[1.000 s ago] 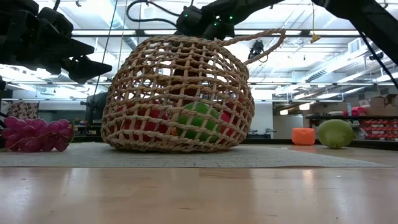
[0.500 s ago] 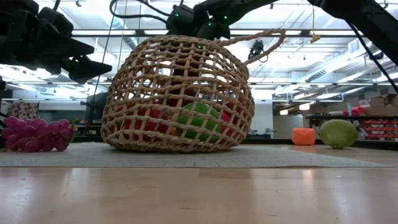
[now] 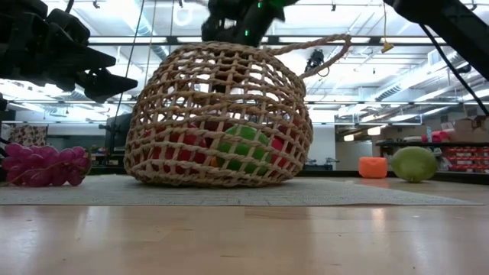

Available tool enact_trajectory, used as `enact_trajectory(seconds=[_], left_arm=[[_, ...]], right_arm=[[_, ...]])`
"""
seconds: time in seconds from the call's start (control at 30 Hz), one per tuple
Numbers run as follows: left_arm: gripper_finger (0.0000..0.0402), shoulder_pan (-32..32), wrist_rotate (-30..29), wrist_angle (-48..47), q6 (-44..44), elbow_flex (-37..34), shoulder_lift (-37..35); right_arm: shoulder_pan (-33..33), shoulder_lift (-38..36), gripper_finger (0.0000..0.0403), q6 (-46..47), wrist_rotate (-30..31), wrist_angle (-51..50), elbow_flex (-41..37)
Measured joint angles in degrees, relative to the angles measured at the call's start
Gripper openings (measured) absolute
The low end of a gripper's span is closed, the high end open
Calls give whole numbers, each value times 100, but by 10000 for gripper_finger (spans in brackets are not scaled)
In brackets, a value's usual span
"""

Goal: Build produce basket
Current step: Put the orange into the brown basket

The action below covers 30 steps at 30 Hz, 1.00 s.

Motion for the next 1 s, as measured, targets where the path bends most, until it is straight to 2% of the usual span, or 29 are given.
enact_trajectory(seconds=[0.2, 0.4, 0.57, 0.7, 0.9, 1.0], left_arm=[[386, 0, 0, 2, 3, 0, 0], [386, 1, -2, 2, 2, 0, -1], [386, 1, -2, 0, 0, 0, -1], [386, 0, 0, 2, 0, 0, 0], [386, 2, -2, 0, 4, 0, -1], [386, 0, -2, 0, 2, 0, 0]], right_arm=[[-63, -12, 396, 150, -2, -975, 907], [-211, -415, 395, 155, 48, -1252, 948], [-505, -772, 395, 309, 11, -1100, 814], [-743, -1126, 395, 440, 160, -689, 78], [-1243, -2287, 384, 813, 227, 862, -1990], [-1483, -2934, 377, 1145, 801, 1709, -3063]])
